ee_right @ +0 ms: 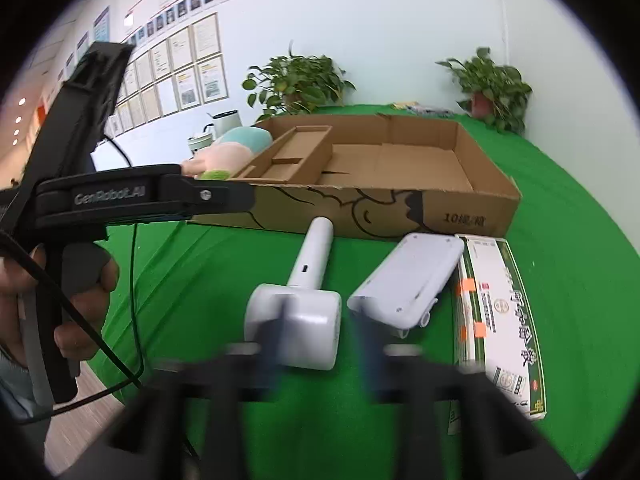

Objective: Organize objects
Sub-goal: 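Move the right tool to the white hair dryer head and close on it, then lift the hair dryer with the right tool and carry it over the box, then lower the hair dryer into the box and open the right tool, then withdraw the right tool and move it toward the white rectangular device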

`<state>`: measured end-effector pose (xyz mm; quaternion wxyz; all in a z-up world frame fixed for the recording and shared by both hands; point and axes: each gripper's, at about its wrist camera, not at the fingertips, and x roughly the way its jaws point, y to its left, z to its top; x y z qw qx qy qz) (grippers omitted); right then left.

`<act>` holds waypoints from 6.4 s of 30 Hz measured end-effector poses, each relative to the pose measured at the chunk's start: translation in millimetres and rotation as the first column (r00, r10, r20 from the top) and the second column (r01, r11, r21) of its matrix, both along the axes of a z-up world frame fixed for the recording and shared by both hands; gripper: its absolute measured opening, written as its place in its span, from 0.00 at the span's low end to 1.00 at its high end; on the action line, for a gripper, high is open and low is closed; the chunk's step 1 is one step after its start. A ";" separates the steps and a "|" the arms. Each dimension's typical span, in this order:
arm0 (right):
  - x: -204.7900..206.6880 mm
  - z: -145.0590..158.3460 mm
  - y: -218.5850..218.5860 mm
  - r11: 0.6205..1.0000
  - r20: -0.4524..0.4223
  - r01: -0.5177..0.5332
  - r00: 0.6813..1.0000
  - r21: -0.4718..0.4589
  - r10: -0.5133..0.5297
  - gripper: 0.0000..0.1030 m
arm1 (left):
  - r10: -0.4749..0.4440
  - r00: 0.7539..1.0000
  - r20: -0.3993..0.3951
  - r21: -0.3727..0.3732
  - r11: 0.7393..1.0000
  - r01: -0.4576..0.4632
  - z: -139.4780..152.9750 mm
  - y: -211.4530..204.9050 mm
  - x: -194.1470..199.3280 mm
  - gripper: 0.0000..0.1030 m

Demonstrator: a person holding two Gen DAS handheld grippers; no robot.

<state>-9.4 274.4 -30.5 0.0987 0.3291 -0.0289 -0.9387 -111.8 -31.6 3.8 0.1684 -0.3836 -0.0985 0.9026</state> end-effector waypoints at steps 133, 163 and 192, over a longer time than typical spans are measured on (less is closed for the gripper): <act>-232.0 -9.2 -4.1 0.951 0.459 0.024 0.880 -0.308 0.126 0.60 | -0.148 0.890 0.432 -0.152 0.960 0.234 -6.1 88.3 -300.1 0.37; -228.8 1.7 0.2 0.957 0.464 0.059 0.882 -0.284 0.084 0.39 | -0.130 0.942 0.310 -0.186 0.963 0.194 6.5 5.9 -204.6 0.40; -101.8 42.6 -3.3 0.973 -0.047 0.228 0.973 0.044 -0.226 0.02 | 0.157 0.879 -0.451 -0.179 0.948 -0.261 96.7 17.3 -12.8 0.65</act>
